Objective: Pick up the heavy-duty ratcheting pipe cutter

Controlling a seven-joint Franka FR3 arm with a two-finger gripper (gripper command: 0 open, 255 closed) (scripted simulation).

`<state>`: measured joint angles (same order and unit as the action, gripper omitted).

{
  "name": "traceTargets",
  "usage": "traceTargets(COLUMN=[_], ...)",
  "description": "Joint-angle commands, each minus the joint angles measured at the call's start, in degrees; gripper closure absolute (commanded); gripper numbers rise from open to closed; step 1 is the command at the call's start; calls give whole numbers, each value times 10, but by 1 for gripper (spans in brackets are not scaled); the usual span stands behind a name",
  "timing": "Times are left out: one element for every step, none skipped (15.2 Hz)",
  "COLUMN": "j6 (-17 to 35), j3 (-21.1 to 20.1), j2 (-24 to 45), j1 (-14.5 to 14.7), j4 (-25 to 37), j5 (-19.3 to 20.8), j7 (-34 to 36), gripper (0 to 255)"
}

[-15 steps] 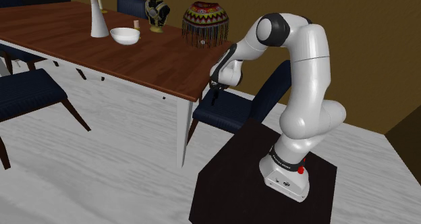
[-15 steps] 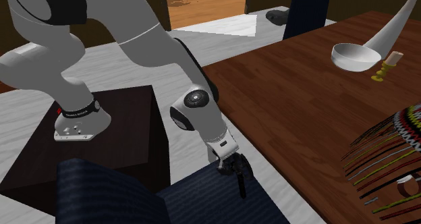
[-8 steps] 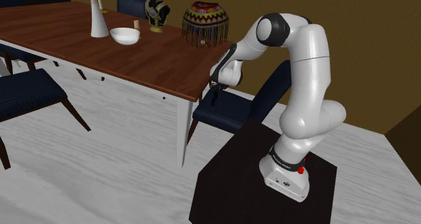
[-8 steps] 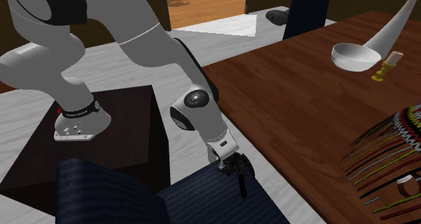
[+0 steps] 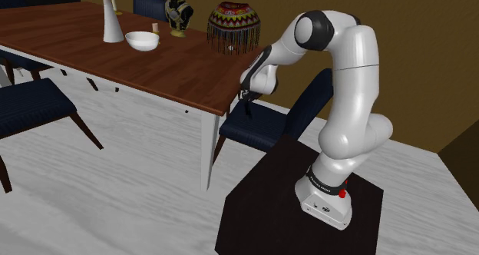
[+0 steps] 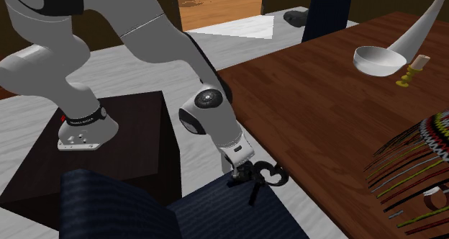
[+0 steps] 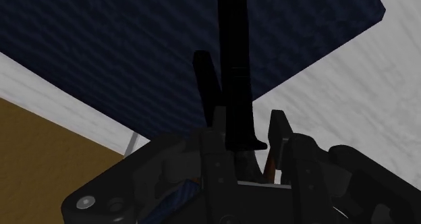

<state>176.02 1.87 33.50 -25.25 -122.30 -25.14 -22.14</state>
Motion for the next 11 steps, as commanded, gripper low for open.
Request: traceTargets(j6=[-8, -14, -19, -25, -31, -36, -42, -48, -54, -55, -55], j3=[8, 12, 17, 23, 28, 33, 38, 43, 48, 49, 49], j2=[-16, -23, -30, -38, -45, -52, -59, -66, -73, -74, -74], j1=[7, 11, 15, 20, 24, 28, 32, 37, 41, 41, 41], j4=[-2, -4, -6, -8, -10, -12, -14, -15, -17, -17, -17], j5=[3, 5, 7, 9, 11, 14, 17, 20, 23, 24, 24], j7=[4, 6, 9, 12, 14, 18, 21, 24, 28, 28, 28], gripper=[255, 255, 255, 255, 255, 255, 255, 255, 255, 255, 255])
